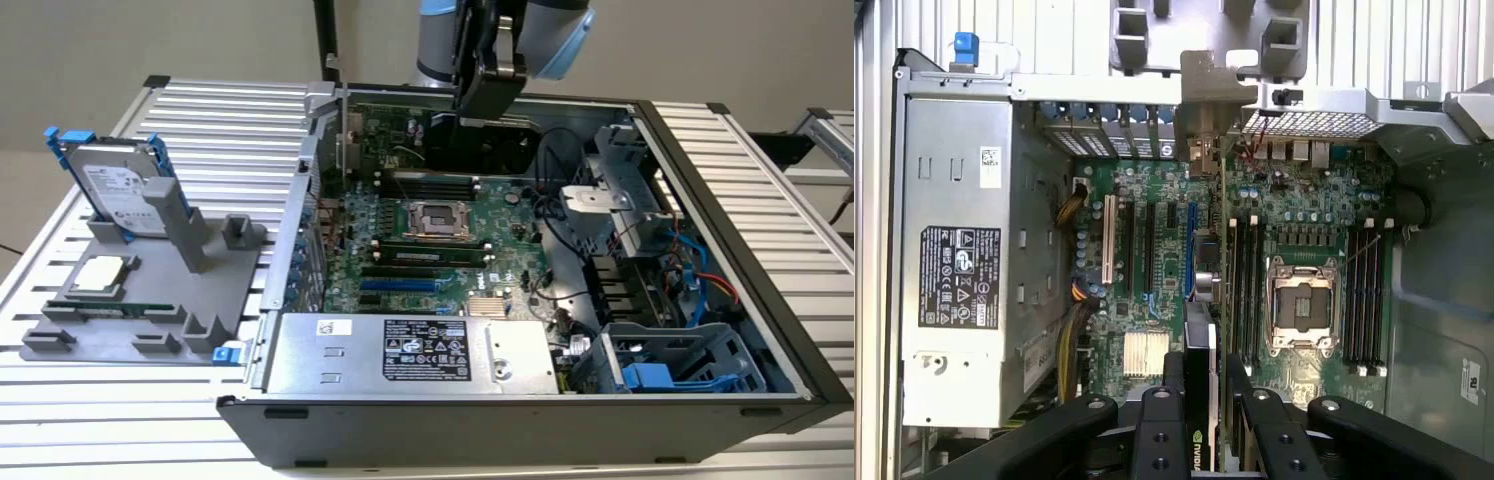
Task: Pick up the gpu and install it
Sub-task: 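Insert the gpu into the slot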
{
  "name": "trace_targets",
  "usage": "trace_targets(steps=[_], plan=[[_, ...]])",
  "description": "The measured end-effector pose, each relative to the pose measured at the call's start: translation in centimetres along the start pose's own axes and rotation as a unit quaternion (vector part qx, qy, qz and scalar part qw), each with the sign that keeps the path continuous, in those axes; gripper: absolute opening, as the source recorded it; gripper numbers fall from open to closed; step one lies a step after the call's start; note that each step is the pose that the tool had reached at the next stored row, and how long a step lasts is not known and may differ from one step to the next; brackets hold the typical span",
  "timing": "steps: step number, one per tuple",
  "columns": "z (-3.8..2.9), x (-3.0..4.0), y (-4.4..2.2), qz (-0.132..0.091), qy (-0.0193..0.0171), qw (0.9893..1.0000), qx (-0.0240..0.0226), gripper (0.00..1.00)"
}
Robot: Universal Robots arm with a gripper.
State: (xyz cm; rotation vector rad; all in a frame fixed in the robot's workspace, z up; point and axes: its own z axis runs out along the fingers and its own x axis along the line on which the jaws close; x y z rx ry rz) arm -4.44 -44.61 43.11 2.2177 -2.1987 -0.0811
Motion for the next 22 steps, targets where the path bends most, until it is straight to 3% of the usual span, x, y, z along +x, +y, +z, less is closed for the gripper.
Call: trace_targets(steps=[4, 7, 17, 19, 22], plan=[[0.01, 0.0, 0.0, -0.002, 0.0001, 1.0, 0.0, 0.0], [0.21, 0.0, -0.01, -0.002, 0.0004, 1.0, 0.0028, 0.0], [1.16, 0.03, -0.06, -0.003, 0.001, 0.9996, 0.0296, 0.0], [1.32, 0.03, -0.07, -0.003, 0.0011, 0.9994, 0.0332, 0.0], [1.33, 0.03, -0.07, -0.003, 0.0012, 0.9994, 0.0336, 0.0]])
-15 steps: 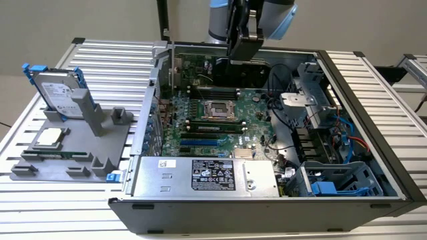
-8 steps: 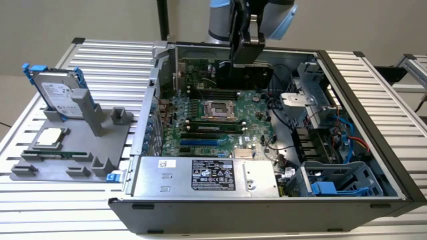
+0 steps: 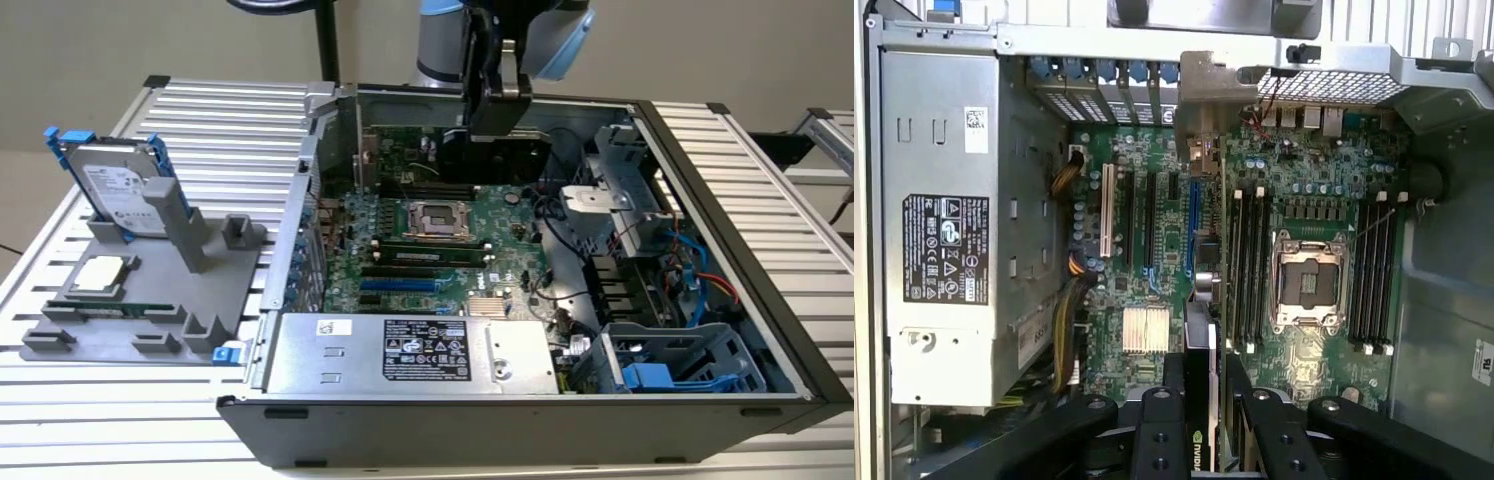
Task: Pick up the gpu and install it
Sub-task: 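Insert the gpu into the slot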
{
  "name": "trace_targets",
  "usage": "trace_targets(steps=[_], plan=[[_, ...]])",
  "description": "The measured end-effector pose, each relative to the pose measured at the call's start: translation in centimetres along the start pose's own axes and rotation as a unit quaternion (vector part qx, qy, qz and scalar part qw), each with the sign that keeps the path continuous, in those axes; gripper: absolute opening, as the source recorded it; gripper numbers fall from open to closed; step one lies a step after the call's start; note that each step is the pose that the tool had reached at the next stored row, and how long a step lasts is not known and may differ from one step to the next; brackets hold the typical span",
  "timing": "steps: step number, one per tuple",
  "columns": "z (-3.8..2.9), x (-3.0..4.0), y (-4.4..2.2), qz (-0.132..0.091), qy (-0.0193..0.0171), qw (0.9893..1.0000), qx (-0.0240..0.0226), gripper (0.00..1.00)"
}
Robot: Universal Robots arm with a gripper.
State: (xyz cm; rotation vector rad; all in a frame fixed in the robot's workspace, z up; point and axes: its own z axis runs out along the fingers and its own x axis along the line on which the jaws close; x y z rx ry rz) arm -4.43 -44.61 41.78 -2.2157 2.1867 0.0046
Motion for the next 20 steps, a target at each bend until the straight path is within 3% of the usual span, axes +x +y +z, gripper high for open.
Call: trace_targets(steps=[20], plan=[[0.25, 0.0, 0.01, 0.0, 0.0027, 1.0, 0.0002, 0.0]])
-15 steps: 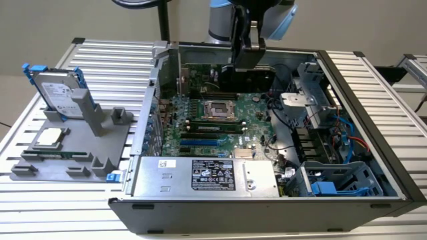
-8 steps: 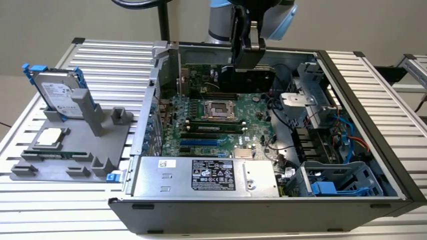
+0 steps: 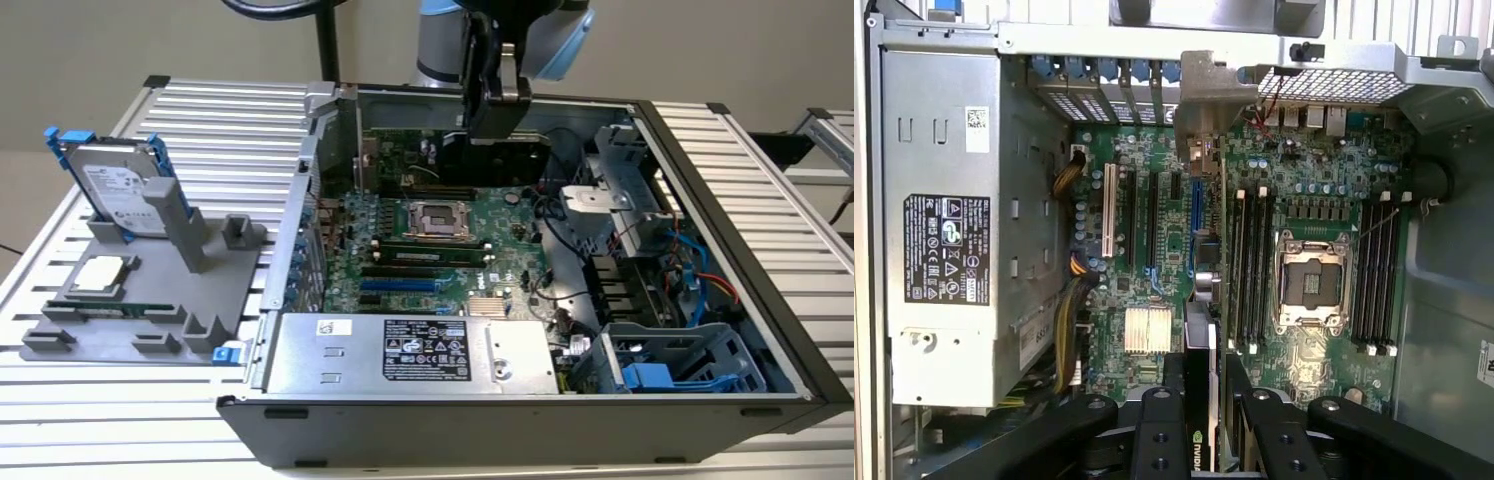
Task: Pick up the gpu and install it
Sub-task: 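Insert the gpu into the slot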
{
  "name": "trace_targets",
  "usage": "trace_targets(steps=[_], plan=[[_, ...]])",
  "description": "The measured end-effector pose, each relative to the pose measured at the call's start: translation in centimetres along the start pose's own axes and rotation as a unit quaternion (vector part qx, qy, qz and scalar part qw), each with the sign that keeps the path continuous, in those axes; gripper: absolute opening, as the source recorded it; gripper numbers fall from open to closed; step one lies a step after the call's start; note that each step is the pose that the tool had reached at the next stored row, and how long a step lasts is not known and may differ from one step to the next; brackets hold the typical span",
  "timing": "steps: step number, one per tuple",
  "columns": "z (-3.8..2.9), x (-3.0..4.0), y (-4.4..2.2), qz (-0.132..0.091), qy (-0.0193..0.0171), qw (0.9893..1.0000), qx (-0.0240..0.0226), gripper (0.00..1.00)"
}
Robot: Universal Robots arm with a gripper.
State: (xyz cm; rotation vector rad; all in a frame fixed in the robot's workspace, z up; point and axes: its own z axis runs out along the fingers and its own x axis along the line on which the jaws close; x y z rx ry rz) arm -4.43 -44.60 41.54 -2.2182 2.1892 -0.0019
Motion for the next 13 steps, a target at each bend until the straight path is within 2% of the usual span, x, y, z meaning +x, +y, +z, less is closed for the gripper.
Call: trace_targets(steps=[8, 13], plan=[[0.6, 0.02, 0.01, 0.0, 0.0017, 1.0, 0.0001, 0.0], [0.96, 0.02, 0.02, 0.0, 0.0045, 1.0, 0.0001, 0.0]])
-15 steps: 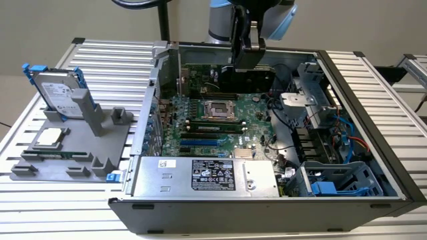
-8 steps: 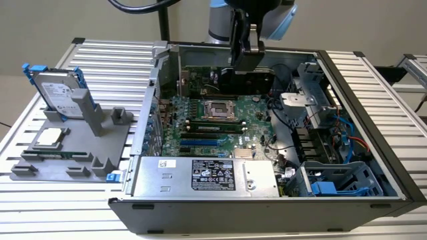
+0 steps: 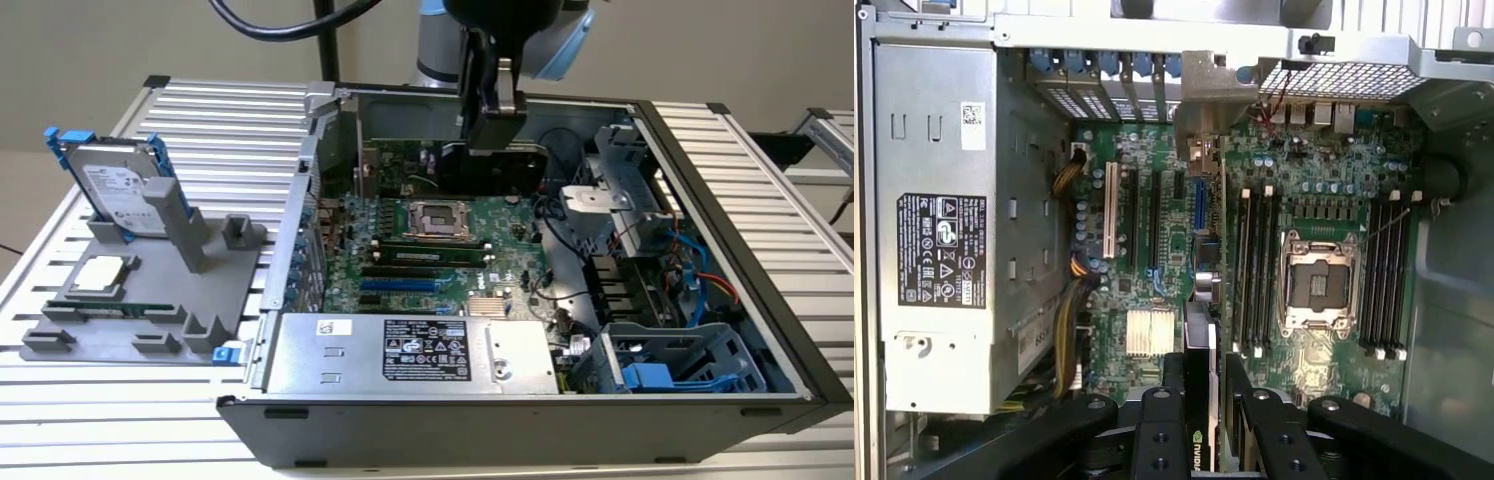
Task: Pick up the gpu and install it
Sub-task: 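Insert the gpu into the slot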
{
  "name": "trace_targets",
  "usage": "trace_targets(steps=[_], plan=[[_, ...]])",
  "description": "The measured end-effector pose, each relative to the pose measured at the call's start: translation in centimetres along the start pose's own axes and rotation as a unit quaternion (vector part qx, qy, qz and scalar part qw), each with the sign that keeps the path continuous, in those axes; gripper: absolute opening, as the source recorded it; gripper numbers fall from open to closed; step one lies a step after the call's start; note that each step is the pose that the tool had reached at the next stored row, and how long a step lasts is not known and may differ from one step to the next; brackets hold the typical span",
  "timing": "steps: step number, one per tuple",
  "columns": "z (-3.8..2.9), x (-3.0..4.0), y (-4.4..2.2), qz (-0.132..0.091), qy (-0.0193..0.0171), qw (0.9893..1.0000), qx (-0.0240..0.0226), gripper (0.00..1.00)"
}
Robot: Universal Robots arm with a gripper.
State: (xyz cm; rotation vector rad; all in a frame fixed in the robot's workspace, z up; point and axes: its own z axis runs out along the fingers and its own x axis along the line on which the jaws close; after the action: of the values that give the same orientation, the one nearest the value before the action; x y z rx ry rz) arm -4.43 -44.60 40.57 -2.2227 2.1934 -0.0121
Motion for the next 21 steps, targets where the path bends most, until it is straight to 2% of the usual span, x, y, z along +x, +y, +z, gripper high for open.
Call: trace_targets(steps=[10, 19, 21], plan=[[0.61, -0.01, 0.01, 0.0, 0.0077, 1.0, 0.0, 0.0], [1.25, -0.04, 0.02, 0.0, 0.0177, 0.9998, -0.0002, 0.0], [1.29, -0.04, 0.02, 0.0, 0.0187, 0.9998, -0.0002, 0.0]])
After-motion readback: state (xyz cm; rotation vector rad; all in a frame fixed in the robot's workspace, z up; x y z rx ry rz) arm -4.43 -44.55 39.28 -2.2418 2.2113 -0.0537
